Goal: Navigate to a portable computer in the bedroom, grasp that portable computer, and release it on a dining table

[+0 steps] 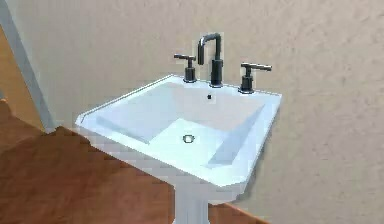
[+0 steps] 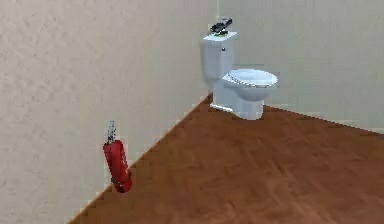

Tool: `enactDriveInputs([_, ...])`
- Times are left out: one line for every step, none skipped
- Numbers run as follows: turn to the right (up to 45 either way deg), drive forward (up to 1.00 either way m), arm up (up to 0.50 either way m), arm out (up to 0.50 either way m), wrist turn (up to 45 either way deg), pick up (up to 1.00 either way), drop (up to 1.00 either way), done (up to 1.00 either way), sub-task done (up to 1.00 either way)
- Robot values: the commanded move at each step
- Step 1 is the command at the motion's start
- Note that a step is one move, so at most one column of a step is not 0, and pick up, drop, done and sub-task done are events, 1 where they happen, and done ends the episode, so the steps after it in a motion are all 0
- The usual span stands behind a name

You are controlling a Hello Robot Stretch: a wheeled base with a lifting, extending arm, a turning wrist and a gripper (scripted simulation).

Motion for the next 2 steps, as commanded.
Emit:
enactDriveInputs([-45.0, 0.0, 0.0, 0.0, 0.0, 0.0, 0.0, 0.0, 0.0])
enactDriveInputs([-21.0, 0.0, 0.0, 0.0, 0.0, 0.0, 0.0, 0.0, 0.0])
